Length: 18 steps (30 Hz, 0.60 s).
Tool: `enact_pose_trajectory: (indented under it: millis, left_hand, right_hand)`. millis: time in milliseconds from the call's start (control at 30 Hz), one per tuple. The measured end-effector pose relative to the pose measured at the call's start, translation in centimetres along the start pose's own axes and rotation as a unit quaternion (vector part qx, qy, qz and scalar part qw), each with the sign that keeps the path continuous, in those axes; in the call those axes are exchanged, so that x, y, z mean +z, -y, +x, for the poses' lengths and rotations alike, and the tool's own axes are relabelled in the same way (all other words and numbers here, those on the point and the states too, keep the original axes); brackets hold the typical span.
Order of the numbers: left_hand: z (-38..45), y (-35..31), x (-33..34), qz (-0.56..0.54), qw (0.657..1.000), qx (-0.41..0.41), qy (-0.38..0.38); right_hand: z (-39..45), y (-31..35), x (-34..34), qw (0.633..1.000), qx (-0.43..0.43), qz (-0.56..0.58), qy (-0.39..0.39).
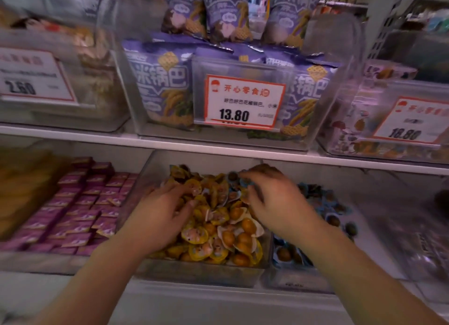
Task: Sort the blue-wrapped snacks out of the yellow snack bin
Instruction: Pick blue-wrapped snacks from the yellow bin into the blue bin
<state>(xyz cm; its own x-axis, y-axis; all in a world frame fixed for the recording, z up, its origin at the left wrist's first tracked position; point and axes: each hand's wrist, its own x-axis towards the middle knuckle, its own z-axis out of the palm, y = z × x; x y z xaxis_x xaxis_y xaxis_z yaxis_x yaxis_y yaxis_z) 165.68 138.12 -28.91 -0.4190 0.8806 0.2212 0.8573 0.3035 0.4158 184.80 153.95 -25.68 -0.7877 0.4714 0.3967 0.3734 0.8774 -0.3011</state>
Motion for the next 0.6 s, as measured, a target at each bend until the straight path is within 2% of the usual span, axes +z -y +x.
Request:
enact_pose_trajectory:
  millis: [100,167,233,367,467,533,600]
  left_hand:
    - [-0.5,0.9,0.6,0.016,1.000,0.006,0.021]
    - [-0.7,1.3,0.5,-0.006,1.000,0.015,0.019]
    - [-0.9,1.4,0.3,-0.030,0.999,0.023,0.007]
    - [-1.5,1.6,0.1,-0.077,0.996,0.046,-0.029]
    - [-1.5,1.6,0.0,-0.112,0.991,0.040,-0.055]
    - [-1.3,1.5,0.2,-0.123,0.989,0.030,-0.071]
    - [-1.1,1.5,0.4,-0.117,0.990,0.018,-0.081]
  right_hand:
    - [1.1,2.4,3.1,0.989,-0.037,-0.058,0.128]
    - [1.7,2.8,4.7,0.967,0.003,-0.149,0.209]
    - [2.7,3.0,5.1,0.951,0.067,-0.146,0.265]
    - [4.3,3.1,5.0,0.956,0.118,-0.065,0.260]
    - [5.0,2.8,4.7,0.951,0.151,-0.077,0.257]
    - [5.6,2.3,4.4,0.960,0.160,-0.102,0.205]
    - [6.0,2.2,4.2,0.978,0.159,-0.064,0.120]
